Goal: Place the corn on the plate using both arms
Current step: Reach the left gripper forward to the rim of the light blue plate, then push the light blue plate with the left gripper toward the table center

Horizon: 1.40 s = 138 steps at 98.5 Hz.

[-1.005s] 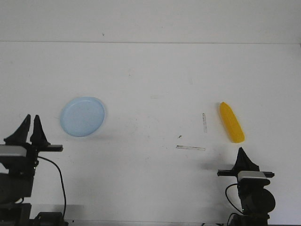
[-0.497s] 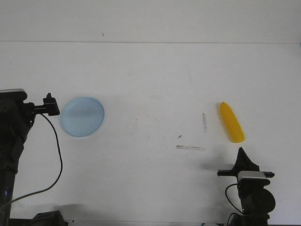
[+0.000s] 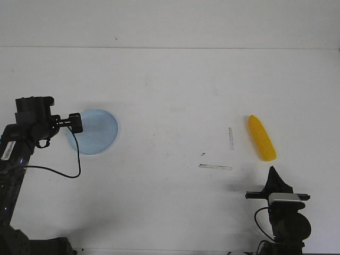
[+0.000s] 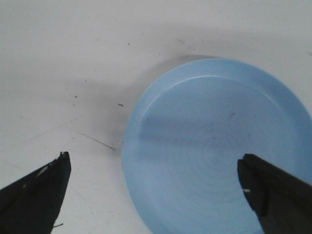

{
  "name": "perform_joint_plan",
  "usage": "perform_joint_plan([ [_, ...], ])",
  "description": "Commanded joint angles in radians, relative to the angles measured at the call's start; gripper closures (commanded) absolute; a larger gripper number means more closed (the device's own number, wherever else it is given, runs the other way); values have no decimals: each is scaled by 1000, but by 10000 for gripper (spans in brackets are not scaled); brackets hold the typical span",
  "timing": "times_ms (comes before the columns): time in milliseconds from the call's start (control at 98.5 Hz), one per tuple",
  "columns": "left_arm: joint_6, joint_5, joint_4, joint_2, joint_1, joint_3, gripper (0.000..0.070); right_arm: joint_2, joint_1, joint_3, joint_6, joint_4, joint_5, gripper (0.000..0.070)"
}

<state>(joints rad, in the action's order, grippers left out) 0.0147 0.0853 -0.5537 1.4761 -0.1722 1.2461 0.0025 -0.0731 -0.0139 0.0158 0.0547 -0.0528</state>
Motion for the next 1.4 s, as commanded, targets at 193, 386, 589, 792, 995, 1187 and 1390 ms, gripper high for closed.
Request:
perform_joint_plan([
  [193,-4,5,9,149,-34,17,8,-2,-2,1,13,-10,0,694],
  [386,-5,5,19,230,-47,17,9,-2,-2,1,14,-10,0,694],
  [589,-13,6,29,280,-50,17,19,-1,-2,1,14,-10,0,694],
  [792,-33,5,55,284,-51,17,340,-2,-2,1,14,-10,0,694],
  [995,-45,6,65,284,-51,17,548,-2,-2,1,14,-10,0,694],
  [1187,-80,6,78,284,-51,17,696,-2,-2,1,13,-10,0,694],
  [1390,-103,6,80,284,-51,17,700,-1,-2,1,13,-10,0,694],
])
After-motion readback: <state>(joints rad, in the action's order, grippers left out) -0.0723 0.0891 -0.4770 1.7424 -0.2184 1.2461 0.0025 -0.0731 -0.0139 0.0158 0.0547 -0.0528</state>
